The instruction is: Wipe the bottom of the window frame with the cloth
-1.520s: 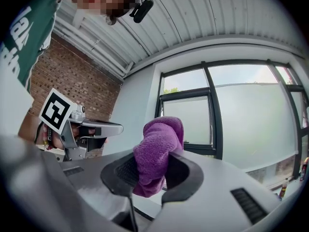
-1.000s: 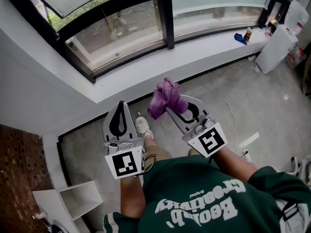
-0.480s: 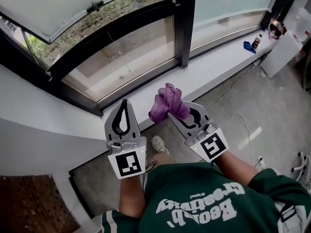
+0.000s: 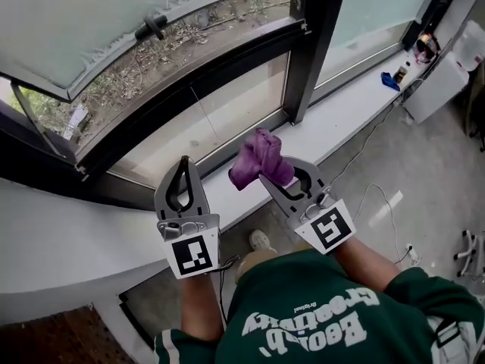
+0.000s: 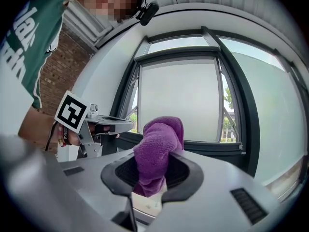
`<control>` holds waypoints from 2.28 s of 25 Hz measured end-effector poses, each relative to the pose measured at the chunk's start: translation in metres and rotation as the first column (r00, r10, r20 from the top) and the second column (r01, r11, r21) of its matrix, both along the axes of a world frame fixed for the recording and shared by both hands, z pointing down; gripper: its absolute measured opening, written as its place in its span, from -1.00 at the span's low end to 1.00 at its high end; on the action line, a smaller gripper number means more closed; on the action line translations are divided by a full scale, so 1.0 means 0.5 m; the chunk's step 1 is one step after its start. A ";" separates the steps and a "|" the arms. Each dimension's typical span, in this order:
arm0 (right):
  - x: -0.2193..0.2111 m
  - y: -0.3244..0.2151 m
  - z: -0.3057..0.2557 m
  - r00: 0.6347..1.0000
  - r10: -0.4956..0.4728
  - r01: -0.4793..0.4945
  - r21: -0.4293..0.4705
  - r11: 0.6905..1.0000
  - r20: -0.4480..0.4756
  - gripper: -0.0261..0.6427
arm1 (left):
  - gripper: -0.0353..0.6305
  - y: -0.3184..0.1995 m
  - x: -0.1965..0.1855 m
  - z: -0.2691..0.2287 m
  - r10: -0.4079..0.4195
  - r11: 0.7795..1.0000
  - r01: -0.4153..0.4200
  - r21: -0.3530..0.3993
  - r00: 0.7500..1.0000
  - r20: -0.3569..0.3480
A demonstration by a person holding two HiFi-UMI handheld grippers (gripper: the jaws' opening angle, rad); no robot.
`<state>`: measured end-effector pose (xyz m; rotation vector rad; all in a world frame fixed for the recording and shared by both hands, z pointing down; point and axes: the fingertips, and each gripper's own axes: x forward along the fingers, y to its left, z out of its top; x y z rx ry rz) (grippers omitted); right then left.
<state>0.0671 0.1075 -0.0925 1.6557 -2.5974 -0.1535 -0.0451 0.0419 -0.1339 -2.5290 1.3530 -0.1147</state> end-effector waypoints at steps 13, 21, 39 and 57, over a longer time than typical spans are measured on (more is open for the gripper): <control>-0.023 -0.134 -0.001 0.990 -0.137 0.137 -0.008 0.991 0.026 -0.61 | -0.87 -0.092 -0.002 0.012 -0.097 0.995 0.096 -0.034 0.995 -0.013; -0.026 -0.179 -0.014 0.975 -0.214 0.214 0.011 0.977 0.064 -0.61 | -0.87 -0.116 0.018 0.015 -0.143 0.989 0.142 -0.052 0.990 -0.020; 0.012 -0.193 -0.007 0.960 -0.255 0.255 0.016 0.967 0.113 -0.60 | -0.87 -0.135 0.069 0.027 -0.145 0.987 0.142 -0.080 0.989 -0.026; -0.024 -0.167 0.203 0.898 -0.281 0.322 -0.071 0.944 0.340 -0.61 | -0.87 -0.118 0.045 0.223 -0.070 0.972 0.087 -0.218 0.994 0.086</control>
